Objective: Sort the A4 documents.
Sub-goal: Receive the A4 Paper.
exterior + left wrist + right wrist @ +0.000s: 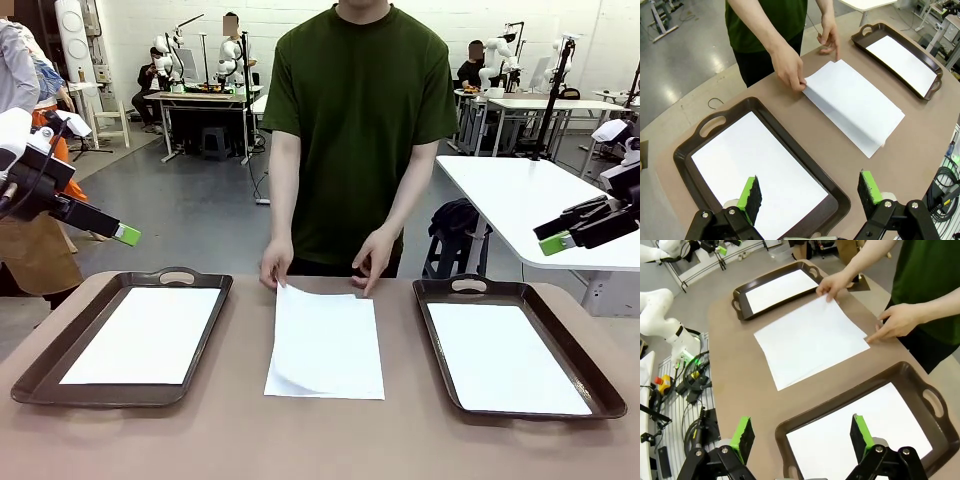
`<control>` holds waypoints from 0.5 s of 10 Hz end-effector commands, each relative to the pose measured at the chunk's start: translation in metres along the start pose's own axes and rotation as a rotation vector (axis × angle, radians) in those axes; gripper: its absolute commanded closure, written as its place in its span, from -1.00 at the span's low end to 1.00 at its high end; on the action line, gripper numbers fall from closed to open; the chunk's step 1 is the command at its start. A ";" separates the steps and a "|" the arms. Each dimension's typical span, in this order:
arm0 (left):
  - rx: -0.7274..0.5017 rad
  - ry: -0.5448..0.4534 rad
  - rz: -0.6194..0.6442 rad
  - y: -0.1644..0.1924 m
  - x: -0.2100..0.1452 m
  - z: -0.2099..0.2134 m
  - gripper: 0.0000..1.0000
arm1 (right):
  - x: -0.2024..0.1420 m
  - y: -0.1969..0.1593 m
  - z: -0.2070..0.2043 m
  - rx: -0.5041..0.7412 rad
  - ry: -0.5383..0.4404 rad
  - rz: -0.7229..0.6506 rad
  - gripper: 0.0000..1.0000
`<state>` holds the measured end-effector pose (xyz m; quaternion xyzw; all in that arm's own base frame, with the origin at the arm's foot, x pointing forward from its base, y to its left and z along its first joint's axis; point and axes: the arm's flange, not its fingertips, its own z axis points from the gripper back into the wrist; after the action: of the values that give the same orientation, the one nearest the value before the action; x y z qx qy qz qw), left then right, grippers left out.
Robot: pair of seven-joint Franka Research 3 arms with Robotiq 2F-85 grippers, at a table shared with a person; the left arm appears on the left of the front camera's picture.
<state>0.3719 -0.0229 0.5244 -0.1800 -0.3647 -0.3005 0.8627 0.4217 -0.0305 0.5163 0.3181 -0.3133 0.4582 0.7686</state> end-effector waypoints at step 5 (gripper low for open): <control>-0.001 0.000 0.003 0.001 -0.001 0.000 -1.00 | 0.000 0.000 -0.001 0.007 -0.021 0.011 -1.00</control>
<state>0.3719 -0.0229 0.5244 -0.1800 -0.3648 -0.3005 0.8627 0.4214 -0.0310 0.5163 0.3182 -0.3130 0.4577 0.7690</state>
